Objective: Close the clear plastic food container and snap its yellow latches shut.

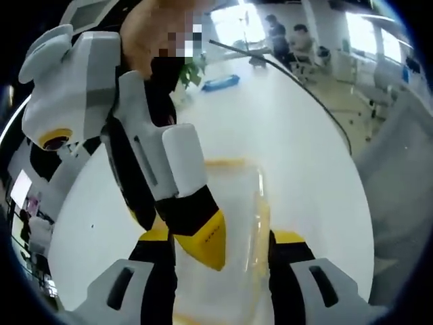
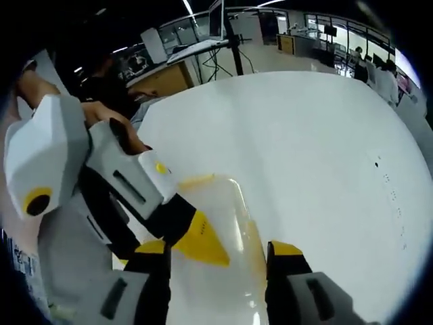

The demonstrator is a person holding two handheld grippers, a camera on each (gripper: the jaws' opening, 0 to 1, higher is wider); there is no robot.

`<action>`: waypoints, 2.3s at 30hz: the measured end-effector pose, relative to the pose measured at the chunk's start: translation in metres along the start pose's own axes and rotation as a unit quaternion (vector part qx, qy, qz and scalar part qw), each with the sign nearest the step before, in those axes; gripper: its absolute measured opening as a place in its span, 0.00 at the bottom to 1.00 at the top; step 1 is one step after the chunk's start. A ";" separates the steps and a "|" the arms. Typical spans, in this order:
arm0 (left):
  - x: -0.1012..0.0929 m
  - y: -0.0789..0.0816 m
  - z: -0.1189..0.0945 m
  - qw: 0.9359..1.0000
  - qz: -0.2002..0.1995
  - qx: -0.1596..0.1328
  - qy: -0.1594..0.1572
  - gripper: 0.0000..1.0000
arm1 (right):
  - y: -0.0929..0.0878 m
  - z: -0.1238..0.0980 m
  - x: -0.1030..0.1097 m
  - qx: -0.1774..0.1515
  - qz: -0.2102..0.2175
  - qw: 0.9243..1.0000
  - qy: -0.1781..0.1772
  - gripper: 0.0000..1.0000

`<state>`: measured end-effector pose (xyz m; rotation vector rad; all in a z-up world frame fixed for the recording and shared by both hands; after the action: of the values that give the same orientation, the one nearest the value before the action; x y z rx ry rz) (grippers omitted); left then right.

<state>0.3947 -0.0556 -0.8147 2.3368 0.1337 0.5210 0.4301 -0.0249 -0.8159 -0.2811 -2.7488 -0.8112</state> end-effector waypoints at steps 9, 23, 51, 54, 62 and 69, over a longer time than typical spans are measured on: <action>-0.002 0.001 -0.002 1.000 0.015 0.008 -0.021 0.55 | 0.002 -0.002 0.000 0.003 -0.009 1.000 -0.021 0.55; 0.001 -0.009 -0.020 1.000 -0.014 0.018 -0.011 0.68 | 0.007 -0.021 -0.001 -0.025 -0.007 0.999 -0.045 0.62; 0.029 -0.040 -0.042 0.997 -0.065 0.041 -0.008 0.76 | -0.053 -0.039 0.023 0.039 -0.019 0.997 -0.063 0.75; 0.027 -0.040 -0.041 0.997 -0.063 0.042 -0.012 0.76 | -0.059 -0.041 0.020 0.048 -0.024 0.996 -0.078 0.75; 0.026 -0.043 -0.036 0.996 -0.077 0.037 -0.012 0.72 | -0.071 -0.040 0.020 0.047 -0.017 0.995 -0.089 0.74; 0.027 -0.047 -0.034 0.996 -0.077 0.042 -0.009 0.66 | -0.074 -0.038 0.013 0.039 -0.010 0.993 -0.112 0.68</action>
<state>0.4084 0.0075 -0.8154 2.3873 0.3301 0.4248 0.4057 -0.1053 -0.8185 -0.3478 -2.9883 -0.7151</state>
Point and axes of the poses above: the point that each gripper's makers call its tool centre point, and the gripper's own axes: z roughly forward along the fingers, x roughly to its left, y roughly out of its top, the point moved 1 cm from there along -z, roughly backward along the fingers, and after that the axes turned 5 degrees about y, right-handed, at the moved point
